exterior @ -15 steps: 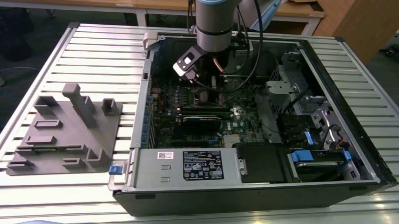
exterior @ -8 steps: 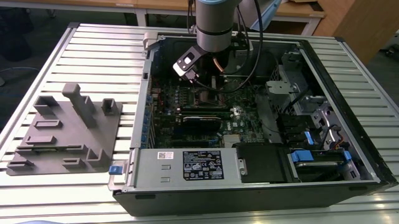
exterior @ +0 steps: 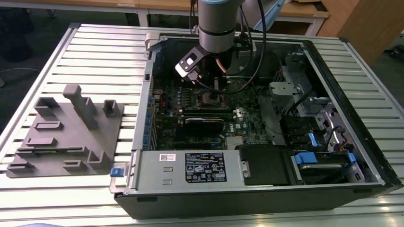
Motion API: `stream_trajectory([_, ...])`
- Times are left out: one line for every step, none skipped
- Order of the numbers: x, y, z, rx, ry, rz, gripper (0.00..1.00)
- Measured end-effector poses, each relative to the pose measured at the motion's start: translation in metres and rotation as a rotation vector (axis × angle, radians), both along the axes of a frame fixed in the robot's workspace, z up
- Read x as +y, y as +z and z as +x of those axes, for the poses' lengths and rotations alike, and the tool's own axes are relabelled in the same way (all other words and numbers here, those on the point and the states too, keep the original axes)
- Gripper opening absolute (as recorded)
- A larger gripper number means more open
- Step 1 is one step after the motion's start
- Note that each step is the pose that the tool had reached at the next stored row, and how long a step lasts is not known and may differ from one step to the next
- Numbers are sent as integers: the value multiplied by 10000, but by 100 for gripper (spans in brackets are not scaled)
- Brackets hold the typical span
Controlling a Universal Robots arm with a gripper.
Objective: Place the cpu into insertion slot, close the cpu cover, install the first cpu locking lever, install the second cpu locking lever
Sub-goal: 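Place the cpu into insertion slot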
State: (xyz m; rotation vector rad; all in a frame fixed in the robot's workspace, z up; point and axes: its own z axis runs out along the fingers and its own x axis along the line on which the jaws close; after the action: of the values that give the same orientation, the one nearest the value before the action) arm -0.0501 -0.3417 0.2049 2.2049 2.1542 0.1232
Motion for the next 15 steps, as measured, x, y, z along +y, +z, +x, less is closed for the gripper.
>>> stream_trajectory([0,0,0,0,0,0,11])
stream_trajectory([0,0,0,0,0,0,11])
stream_trajectory([0,1,0,-1,0,0,11])
stream_trajectory([0,2,0,0,-1,0,11])
stream_trajectory([0,2,0,0,0,0,11])
stream_trajectory([0,2,0,0,0,0,11])
stream_trajectory([0,2,-2,0,0,0,11])
stream_trajectory([0,2,-6,0,0,-1,11])
stream_trajectory([0,2,-10,0,0,-2,11])
stream_trajectory([0,-1,-14,-1,0,0,11])
stream_trajectory([0,-2,-20,-1,0,1,11])
stream_trajectory([0,-4,-25,-1,0,0,11])
stream_trajectory([0,-5,-30,-1,0,0,11])
stream_trajectory([0,-6,-35,-1,-1,1,11])
stream_trajectory([0,-7,-39,-1,-1,1,11])
